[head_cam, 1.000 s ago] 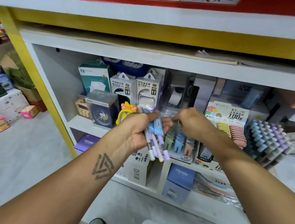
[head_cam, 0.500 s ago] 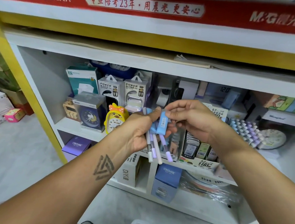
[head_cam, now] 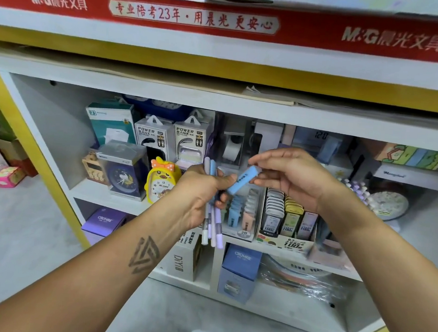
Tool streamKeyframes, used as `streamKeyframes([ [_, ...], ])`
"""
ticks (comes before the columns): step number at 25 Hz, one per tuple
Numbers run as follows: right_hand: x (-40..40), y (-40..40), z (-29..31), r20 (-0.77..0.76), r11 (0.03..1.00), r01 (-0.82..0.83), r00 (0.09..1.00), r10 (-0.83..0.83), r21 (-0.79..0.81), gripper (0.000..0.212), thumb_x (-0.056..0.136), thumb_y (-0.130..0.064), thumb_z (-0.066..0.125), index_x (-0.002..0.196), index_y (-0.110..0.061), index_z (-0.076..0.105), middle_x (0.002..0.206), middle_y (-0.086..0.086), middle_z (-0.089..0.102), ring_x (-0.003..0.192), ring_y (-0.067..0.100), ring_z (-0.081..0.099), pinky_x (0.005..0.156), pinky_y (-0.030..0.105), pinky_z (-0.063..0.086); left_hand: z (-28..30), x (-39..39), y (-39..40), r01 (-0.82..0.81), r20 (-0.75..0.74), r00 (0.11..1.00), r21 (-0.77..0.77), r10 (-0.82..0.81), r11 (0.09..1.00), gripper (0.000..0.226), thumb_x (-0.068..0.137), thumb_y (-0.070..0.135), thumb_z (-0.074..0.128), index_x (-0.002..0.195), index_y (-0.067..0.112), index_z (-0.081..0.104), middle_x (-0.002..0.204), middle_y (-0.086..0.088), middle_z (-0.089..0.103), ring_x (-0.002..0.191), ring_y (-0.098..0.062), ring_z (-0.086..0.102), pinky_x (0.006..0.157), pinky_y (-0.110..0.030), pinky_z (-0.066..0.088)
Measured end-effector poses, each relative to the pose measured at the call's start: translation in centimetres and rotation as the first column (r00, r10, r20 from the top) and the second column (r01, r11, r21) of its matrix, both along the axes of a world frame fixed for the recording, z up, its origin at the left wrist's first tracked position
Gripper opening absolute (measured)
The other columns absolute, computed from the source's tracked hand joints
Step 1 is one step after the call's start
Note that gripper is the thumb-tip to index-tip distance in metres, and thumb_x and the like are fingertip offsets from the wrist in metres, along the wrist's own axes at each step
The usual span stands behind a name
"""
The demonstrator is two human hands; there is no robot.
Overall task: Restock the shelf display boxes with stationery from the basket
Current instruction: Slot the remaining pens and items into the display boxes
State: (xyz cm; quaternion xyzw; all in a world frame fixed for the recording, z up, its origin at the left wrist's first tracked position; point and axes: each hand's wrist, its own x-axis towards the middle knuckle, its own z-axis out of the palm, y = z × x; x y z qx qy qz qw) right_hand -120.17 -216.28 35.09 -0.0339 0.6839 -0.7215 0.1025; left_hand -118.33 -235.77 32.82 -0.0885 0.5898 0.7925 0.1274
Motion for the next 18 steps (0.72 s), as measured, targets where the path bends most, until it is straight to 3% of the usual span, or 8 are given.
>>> streamKeyframes([
  [2,-0.1,-0.3,0.1,-0.067,0.992,0.027,0.998,-0.019,0.121,0.013,0.088,0.003,0.069,0.101,0.003,0.073,0.09,0.02,0.075,0.07,0.02,0.071,0.066,0.023,0.061,-0.2,-0.1,0.1,-0.024,-0.041,0.999,-0.037,0.023,0.999,0.024,0.088,-0.001,0.068,0.099,0.004,0.048,0.07,-0.016,0.059,0.039,-0.014,0.042,0.038,-0.019,0.033],
  [5,-0.6,-0.7,0.1,-0.239,0.931,0.145,0.969,-0.064,0.337,0.013,0.088,0.005,0.069,0.1,0.002,0.07,0.08,0.014,0.073,0.064,0.017,0.07,0.062,0.02,0.058,-0.2,-0.4,-0.2,-0.061,0.061,0.996,0.005,0.061,0.998,0.007,0.095,0.002,0.059,0.092,-0.001,0.053,0.069,-0.018,0.059,0.039,-0.014,0.041,0.037,-0.017,0.031],
  [7,-1.2,-0.8,-0.1,-0.379,0.789,0.268,0.924,-0.049,0.553,0.01,0.09,-0.003,0.07,0.098,-0.008,0.073,0.084,0.007,0.073,0.065,0.011,0.069,0.065,0.019,0.056,-0.3,-0.8,-0.8,-0.061,0.148,0.988,0.047,0.053,0.997,0.013,0.098,0.004,0.054,0.085,0.003,0.055,0.064,-0.014,0.055,0.039,-0.014,0.04,0.036,-0.016,0.03],
  [9,-1.6,-0.8,-0.7,-0.493,0.536,0.383,0.867,0.073,0.752,0.012,0.092,-0.013,0.069,0.101,-0.02,0.074,0.089,-0.001,0.072,0.077,0.011,0.067,0.074,0.023,0.053,-0.5,-1.1,-1.6,-0.026,0.211,0.977,0.121,0.0,0.992,0.021,0.098,0.009,0.053,0.077,0.008,0.052,0.059,-0.009,0.051,0.04,-0.013,0.04,0.035,-0.016,0.03],
  [10,-1.7,-0.9,-1.1,-0.513,0.427,0.412,0.845,0.152,0.805,0.014,0.094,-0.014,0.067,0.104,-0.022,0.073,0.093,-0.001,0.071,0.083,0.015,0.066,0.079,0.028,0.053,-0.6,-1.1,-1.9,-0.012,0.238,0.971,0.159,-0.027,0.987,0.023,0.098,0.013,0.054,0.075,0.009,0.051,0.058,-0.008,0.05,0.041,-0.013,0.04,0.036,-0.016,0.031],
  [12,-2.0,-1.4,-2.0,-0.504,0.3,0.426,0.821,0.27,0.854,0.017,0.095,-0.013,0.061,0.108,-0.02,0.07,0.099,0.004,0.071,0.091,0.025,0.064,0.081,0.035,0.054,-0.4,-1.0,-2.4,0.001,0.276,0.959,0.226,-0.065,0.974,0.023,0.094,0.018,0.054,0.072,0.01,0.05,0.059,-0.008,0.052,0.044,-0.015,0.043,0.038,-0.017,0.034],
  [18,-2.3,-3.6,-3.4,-0.406,0.106,0.395,0.844,0.35,0.912,0.008,0.093,-0.017,0.062,0.094,-0.024,0.061,0.089,0.002,0.068,0.083,0.029,0.062,0.072,0.037,0.051,0.0,-0.6,-3.0,0.009,0.311,0.944,0.31,-0.11,0.951,0.021,0.098,0.019,0.045,0.082,0.007,0.05,0.063,-0.012,0.054,0.05,-0.018,0.047,0.04,-0.021,0.04],
])
